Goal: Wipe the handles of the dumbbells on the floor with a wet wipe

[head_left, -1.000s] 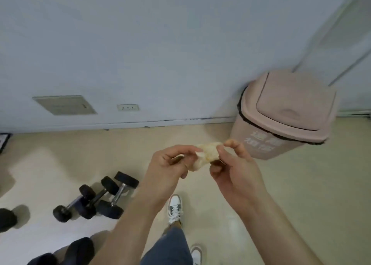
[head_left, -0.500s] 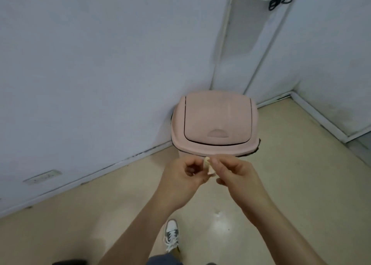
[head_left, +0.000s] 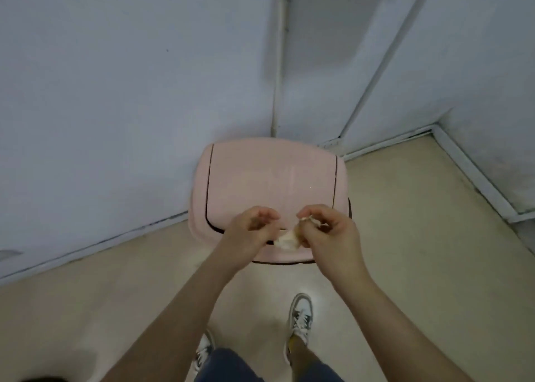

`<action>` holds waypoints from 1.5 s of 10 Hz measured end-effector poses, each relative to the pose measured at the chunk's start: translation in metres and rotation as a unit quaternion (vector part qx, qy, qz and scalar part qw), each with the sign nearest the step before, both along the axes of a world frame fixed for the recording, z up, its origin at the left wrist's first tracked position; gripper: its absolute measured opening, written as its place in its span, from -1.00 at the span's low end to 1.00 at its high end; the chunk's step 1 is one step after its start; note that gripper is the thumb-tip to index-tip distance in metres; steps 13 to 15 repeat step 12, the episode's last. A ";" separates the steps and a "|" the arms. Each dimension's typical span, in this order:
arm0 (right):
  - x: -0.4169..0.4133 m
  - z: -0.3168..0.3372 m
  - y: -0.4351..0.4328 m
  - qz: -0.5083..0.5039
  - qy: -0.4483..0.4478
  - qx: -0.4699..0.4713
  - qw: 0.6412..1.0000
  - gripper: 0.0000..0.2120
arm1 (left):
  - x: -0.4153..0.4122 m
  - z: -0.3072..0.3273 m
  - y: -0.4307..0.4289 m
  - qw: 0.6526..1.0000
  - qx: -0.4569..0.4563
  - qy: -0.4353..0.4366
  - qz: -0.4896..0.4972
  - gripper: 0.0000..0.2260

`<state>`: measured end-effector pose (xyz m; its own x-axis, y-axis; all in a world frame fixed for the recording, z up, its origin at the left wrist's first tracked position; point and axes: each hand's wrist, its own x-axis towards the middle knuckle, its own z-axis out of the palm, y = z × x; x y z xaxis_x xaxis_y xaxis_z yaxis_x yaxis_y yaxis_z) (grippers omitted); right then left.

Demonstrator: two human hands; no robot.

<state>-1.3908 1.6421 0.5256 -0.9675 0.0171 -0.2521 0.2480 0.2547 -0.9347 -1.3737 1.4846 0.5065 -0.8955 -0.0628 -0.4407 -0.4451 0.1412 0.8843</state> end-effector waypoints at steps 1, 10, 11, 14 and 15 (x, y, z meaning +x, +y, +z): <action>-0.039 -0.045 0.024 0.005 -0.048 0.022 0.999 -0.74 | -0.040 -0.066 -0.004 0.978 -0.198 -0.039 -0.041 -0.69; -0.131 -0.137 0.027 0.314 0.082 0.284 0.902 -0.39 | -0.095 -0.149 0.023 0.908 -0.394 0.007 -0.141 -0.34; -0.124 -0.123 0.023 0.345 0.013 0.230 0.910 -0.47 | -0.077 -0.144 0.026 0.928 -0.340 -0.052 -0.146 -0.39; -0.104 -0.103 0.020 0.356 -0.062 0.185 0.914 -0.54 | -0.044 -0.122 0.034 0.950 -0.276 -0.108 -0.099 -0.47; -0.104 -0.103 0.020 0.356 -0.062 0.185 0.914 -0.54 | -0.044 -0.122 0.034 0.950 -0.276 -0.108 -0.099 -0.47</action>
